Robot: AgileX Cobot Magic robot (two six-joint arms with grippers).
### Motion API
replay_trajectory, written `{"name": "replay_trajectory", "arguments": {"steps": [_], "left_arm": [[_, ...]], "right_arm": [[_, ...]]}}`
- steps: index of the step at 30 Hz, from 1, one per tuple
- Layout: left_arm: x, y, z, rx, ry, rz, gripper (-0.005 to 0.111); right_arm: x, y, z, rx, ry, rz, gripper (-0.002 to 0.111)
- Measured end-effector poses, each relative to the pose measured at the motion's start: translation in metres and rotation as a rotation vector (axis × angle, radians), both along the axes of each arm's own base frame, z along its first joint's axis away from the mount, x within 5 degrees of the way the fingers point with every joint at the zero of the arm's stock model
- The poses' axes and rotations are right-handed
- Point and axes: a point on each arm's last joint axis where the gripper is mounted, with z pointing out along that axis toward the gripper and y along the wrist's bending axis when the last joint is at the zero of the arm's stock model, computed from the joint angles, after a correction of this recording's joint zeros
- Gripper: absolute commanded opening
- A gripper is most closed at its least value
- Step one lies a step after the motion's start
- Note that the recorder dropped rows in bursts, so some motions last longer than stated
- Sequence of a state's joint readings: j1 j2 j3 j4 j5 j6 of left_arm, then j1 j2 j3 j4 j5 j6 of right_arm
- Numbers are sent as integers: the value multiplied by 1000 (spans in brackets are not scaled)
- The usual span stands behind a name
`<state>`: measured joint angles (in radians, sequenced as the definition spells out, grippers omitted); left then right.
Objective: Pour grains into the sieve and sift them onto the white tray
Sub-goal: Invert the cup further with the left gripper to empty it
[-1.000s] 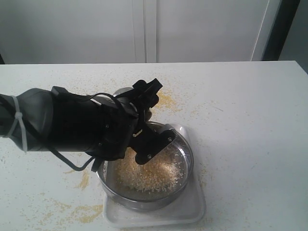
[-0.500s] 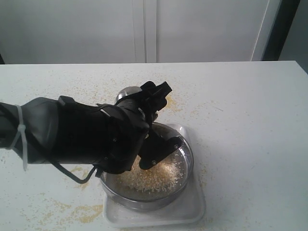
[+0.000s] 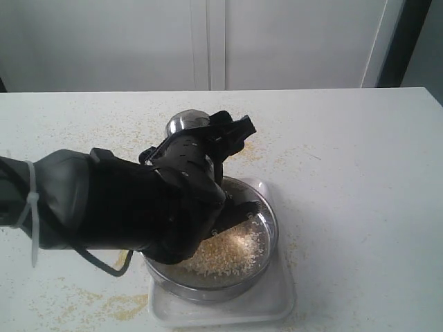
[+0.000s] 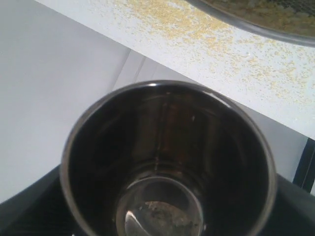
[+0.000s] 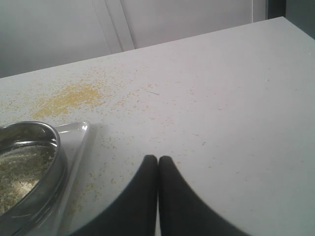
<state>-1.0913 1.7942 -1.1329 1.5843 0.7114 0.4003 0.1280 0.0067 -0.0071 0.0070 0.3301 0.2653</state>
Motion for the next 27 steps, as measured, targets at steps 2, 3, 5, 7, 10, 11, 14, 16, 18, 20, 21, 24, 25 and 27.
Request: {"name": "replay_trajectory", "arguments": {"steps": [2, 3, 5, 7, 10, 11, 14, 16, 18, 20, 21, 24, 25, 27], "left_arm": [[-5, -2, 1, 8, -13, 5, 0], [-7, -2, 2, 17, -28, 19, 0], [-11, -2, 3, 28, -49, 43, 0], [-13, -4, 3, -11, -43, 46, 0], [-9, -6, -8, 24, -56, 72, 0], [-12, -6, -10, 33, -67, 86, 0], [-17, -14, -13, 26, -73, 42, 0], [-18, -15, -16, 19, -88, 66, 0], [-21, -18, -16, 1, -91, 52, 0], [-24, -18, -14, -12, -108, 73, 0], [-26, -19, -12, -48, -104, 75, 0], [-25, -20, -12, -60, -67, 42, 0], [-24, -18, -12, -52, -66, 59, 0], [-23, -12, -12, -69, -81, 135, 0]], "right_arm": [[0, 0, 0, 0, 0, 0, 0], [0, 0, 0, 0, 0, 0, 0], [0, 0, 0, 0, 0, 0, 0], [0, 0, 0, 0, 0, 0, 0], [0, 0, 0, 0, 0, 0, 0], [0, 0, 0, 0, 0, 0, 0], [0, 0, 0, 0, 0, 0, 0], [0, 0, 0, 0, 0, 0, 0], [0, 0, 0, 0, 0, 0, 0], [0, 0, 0, 0, 0, 0, 0], [0, 0, 0, 0, 0, 0, 0], [0, 0, 0, 0, 0, 0, 0], [0, 0, 0, 0, 0, 0, 0], [0, 0, 0, 0, 0, 0, 0]]}}
